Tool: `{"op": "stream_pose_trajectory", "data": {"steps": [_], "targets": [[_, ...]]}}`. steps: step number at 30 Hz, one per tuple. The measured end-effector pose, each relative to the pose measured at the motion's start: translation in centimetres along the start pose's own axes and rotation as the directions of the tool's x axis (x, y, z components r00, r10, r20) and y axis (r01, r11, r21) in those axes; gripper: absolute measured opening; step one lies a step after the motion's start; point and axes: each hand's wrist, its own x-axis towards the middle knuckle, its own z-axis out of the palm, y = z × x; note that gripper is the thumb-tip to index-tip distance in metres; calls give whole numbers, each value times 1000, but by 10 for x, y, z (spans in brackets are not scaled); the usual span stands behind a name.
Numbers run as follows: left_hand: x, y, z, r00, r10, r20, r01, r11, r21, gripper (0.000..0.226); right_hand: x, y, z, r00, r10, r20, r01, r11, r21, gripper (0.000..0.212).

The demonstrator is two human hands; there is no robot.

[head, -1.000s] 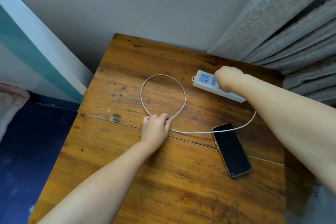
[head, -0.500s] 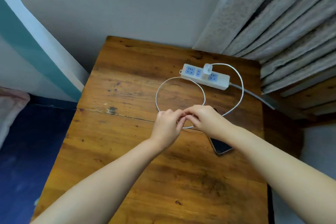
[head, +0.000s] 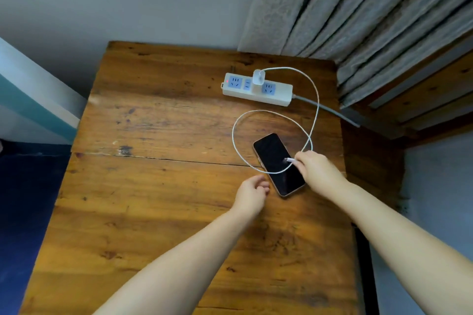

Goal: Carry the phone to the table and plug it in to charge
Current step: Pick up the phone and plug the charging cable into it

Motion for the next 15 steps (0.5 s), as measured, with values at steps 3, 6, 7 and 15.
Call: {"op": "stream_pose_trajectory", "data": {"steps": [3,6,7,15], "targets": [[12,19,7,989,-91,-118,48,946,-320,46,1,-1,6,999,40,-11,-38,990,138,19],[22,29,5,980,-151,-127,74,878,-474,44,2,-1,5,996,83,33,-89,950,298,19],[24,30,3,977,-179,-111,102,864,-494,44,3,0,5,994,95,49,-106,937,334,20],[34,32,-7,993,-121,-4,114,948,-296,22,12,0,8,967,46,249,-190,782,594,20]]}}
